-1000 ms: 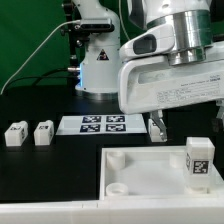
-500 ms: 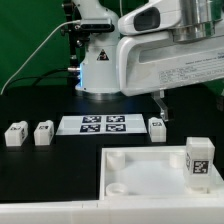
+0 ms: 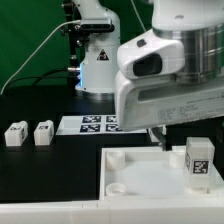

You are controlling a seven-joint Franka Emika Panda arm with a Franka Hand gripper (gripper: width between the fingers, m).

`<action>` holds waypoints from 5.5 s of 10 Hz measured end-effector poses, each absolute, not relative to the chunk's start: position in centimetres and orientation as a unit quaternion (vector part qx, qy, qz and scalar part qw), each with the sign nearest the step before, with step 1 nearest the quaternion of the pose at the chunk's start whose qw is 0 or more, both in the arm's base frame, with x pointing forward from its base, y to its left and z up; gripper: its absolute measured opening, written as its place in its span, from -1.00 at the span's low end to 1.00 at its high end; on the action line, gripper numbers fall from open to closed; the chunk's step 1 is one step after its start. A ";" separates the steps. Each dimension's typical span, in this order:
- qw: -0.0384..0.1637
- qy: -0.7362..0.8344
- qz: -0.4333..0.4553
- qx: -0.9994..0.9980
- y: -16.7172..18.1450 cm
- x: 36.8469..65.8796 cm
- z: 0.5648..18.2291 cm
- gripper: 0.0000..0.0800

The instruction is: Assemble one leg

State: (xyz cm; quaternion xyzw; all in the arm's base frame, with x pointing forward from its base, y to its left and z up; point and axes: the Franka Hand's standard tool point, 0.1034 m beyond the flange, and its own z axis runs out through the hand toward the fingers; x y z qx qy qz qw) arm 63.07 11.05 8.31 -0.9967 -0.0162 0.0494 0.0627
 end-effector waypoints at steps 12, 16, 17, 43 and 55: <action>0.050 0.415 0.057 -0.907 12.0 62.7 7.2 -0.26; 0.083 0.730 0.053 -0.676 13.0 63.0 7.0 -0.26; 0.084 0.708 0.050 -0.700 13.0 63.0 7.0 -0.15; 0.078 0.516 0.030 -0.853 12.3 63.2 7.7 0.54; 0.067 0.325 -0.001 -0.943 12.0 63.4 7.6 -0.22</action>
Offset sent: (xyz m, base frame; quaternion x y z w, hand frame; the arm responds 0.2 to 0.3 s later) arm 0.0000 0.0000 0.0000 0.0000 0.0000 0.0000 1.0000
